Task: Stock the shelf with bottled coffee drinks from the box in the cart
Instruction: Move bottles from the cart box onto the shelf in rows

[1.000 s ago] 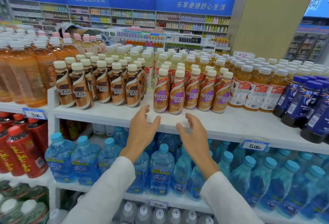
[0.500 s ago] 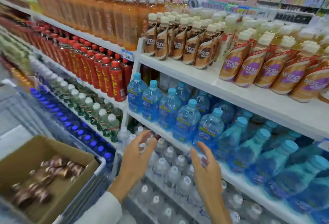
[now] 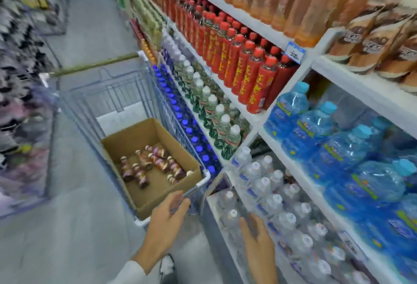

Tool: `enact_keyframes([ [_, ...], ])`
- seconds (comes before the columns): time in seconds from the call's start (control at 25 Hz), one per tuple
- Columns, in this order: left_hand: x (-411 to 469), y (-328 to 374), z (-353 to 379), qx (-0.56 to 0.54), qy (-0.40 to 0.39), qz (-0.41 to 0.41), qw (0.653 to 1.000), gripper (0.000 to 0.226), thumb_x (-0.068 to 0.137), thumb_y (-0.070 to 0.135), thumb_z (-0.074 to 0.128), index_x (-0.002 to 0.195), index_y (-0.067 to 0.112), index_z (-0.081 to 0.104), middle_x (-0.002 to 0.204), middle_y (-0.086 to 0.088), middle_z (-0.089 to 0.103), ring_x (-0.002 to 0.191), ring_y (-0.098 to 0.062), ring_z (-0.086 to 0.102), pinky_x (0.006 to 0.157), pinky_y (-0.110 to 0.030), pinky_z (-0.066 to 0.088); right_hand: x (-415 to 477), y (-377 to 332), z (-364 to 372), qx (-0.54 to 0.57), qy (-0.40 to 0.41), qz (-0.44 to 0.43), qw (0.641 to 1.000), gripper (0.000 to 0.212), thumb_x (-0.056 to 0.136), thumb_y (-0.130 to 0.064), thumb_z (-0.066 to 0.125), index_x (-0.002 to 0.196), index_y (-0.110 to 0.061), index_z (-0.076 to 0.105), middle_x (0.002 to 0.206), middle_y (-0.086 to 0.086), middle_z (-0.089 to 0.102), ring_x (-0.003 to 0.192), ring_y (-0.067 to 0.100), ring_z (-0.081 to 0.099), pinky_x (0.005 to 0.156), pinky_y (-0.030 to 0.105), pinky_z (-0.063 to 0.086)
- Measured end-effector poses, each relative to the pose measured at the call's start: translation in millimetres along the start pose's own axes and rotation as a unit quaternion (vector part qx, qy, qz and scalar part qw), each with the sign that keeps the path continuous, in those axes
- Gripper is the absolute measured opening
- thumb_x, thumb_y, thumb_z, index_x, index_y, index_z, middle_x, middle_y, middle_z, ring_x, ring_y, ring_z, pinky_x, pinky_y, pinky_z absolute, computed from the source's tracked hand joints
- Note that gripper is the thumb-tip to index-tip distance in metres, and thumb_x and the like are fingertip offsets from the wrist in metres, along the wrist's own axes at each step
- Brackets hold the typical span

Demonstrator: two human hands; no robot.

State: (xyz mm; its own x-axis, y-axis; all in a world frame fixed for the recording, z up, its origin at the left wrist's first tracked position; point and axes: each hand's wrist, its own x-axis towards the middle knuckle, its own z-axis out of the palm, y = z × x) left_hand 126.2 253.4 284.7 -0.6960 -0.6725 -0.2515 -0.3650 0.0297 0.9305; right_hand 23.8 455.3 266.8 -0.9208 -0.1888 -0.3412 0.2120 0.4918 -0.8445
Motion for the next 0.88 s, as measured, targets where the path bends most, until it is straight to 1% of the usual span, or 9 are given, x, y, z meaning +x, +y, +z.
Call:
enact_keyframes([
  [0.12, 29.3, -12.2, -34.2, -0.019, 0.047, -0.034, 0.998, 0.026, 0.099, 0.02, 0.067, 0.125, 0.017, 0.068, 0.12, 0.001, 0.073, 0.106, -0.006, 0.067, 0.08, -0.002, 0.044, 23.9, -21.2, 51.7, -0.026, -0.041, -0.002, 0.999, 0.038, 0.097, -0.03, 0.067, 0.132, -0.015, 0.062, 0.137, 0.009, 0.061, 0.127, 0.025, 0.055, 0.11, 0.038, 0.038],
  [0.2, 50.7, -19.0, -51.8, -0.024, 0.058, -0.049, 0.997, 0.019, 0.1, 0.021, 0.066, 0.119, 0.022, 0.067, 0.118, 0.005, 0.072, 0.105, -0.003, 0.067, 0.079, 0.001, 0.042, 40.9, -35.9, 83.7, -0.038, -0.066, 0.001, 0.997, 0.043, 0.098, -0.028, 0.066, 0.137, -0.012, 0.059, 0.139, 0.012, 0.059, 0.129, 0.027, 0.053, 0.107, 0.035, 0.038],
  [0.32, 78.1, -31.6, -75.3, 0.0, 0.047, -0.076, 0.996, 0.027, 0.102, 0.036, 0.061, 0.127, 0.026, 0.062, 0.121, 0.012, 0.067, 0.113, -0.006, 0.063, 0.082, -0.005, 0.041, 60.0, -56.3, 125.7, -0.062, -0.1, 0.021, 0.993, 0.042, 0.099, -0.038, 0.061, 0.138, -0.022, 0.057, 0.133, 0.0, 0.062, 0.117, 0.019, 0.059, 0.093, 0.026, 0.047],
  [0.48, 108.8, -49.3, -98.2, -0.022, 0.057, -0.139, 0.988, 0.035, 0.102, 0.041, 0.059, 0.133, 0.026, 0.06, 0.126, 0.013, 0.064, 0.116, -0.006, 0.06, 0.091, -0.016, 0.043, 77.8, -82.1, 166.7, -0.102, -0.141, 0.018, 0.985, 0.025, 0.098, -0.048, 0.059, 0.122, -0.044, 0.053, 0.133, -0.012, 0.058, 0.124, 0.011, 0.052, 0.105, 0.033, 0.042],
  [0.6, 134.7, -70.9, -100.0, -0.05, 0.075, -0.198, 0.976, 0.031, 0.102, 0.042, 0.059, 0.128, 0.026, 0.062, 0.122, 0.014, 0.066, 0.113, -0.005, 0.061, 0.089, -0.018, 0.043, 98.1, -96.1, 189.9, -0.133, -0.174, 0.028, 0.975, 0.03, 0.098, -0.052, 0.057, 0.126, -0.043, 0.052, 0.136, -0.016, 0.055, 0.129, 0.01, 0.05, 0.11, 0.037, 0.042],
  [0.68, 160.9, -85.0, -93.1, -0.069, 0.089, -0.244, 0.963, 0.023, 0.102, 0.043, 0.059, 0.12, 0.029, 0.063, 0.116, 0.016, 0.066, 0.111, -0.008, 0.062, 0.084, -0.02, 0.043, 114.1, -104.6, 203.8, -0.146, -0.194, 0.036, 0.969, 0.034, 0.098, -0.052, 0.057, 0.13, -0.04, 0.054, 0.135, -0.018, 0.055, 0.128, 0.007, 0.05, 0.108, 0.033, 0.043],
  [0.8, 213.4, -107.3, -72.9, -0.086, 0.1, -0.322, 0.937, 0.025, 0.103, 0.038, 0.059, 0.12, 0.019, 0.064, 0.116, 0.004, 0.066, 0.107, -0.018, 0.061, 0.087, -0.029, 0.044, 147.4, -114.4, 223.2, -0.142, -0.225, 0.051, 0.963, 0.017, 0.099, -0.046, 0.059, 0.116, -0.046, 0.059, 0.123, -0.025, 0.061, 0.11, -0.011, 0.055, 0.086, 0.007, 0.042],
  [0.84, 232.1, -115.6, -64.1, -0.092, 0.103, -0.355, 0.924, 0.03, 0.103, 0.034, 0.059, 0.122, 0.013, 0.065, 0.117, -0.002, 0.067, 0.107, -0.022, 0.061, 0.089, -0.031, 0.045, 160.1, -118.2, 229.2, -0.136, -0.232, 0.062, 0.961, 0.017, 0.099, -0.045, 0.06, 0.116, -0.045, 0.059, 0.12, -0.027, 0.061, 0.109, -0.012, 0.056, 0.085, 0.007, 0.042],
  [0.88, 252.5, -125.5, -54.2, -0.101, 0.106, -0.386, 0.911, 0.032, 0.102, 0.031, 0.059, 0.124, 0.008, 0.066, 0.119, -0.008, 0.068, 0.107, -0.026, 0.062, 0.091, -0.033, 0.047, 175.8, -121.6, 237.2, -0.132, -0.236, 0.066, 0.96, 0.021, 0.099, -0.043, 0.061, 0.12, -0.043, 0.06, 0.12, -0.027, 0.061, 0.112, -0.009, 0.056, 0.09, 0.013, 0.044],
])
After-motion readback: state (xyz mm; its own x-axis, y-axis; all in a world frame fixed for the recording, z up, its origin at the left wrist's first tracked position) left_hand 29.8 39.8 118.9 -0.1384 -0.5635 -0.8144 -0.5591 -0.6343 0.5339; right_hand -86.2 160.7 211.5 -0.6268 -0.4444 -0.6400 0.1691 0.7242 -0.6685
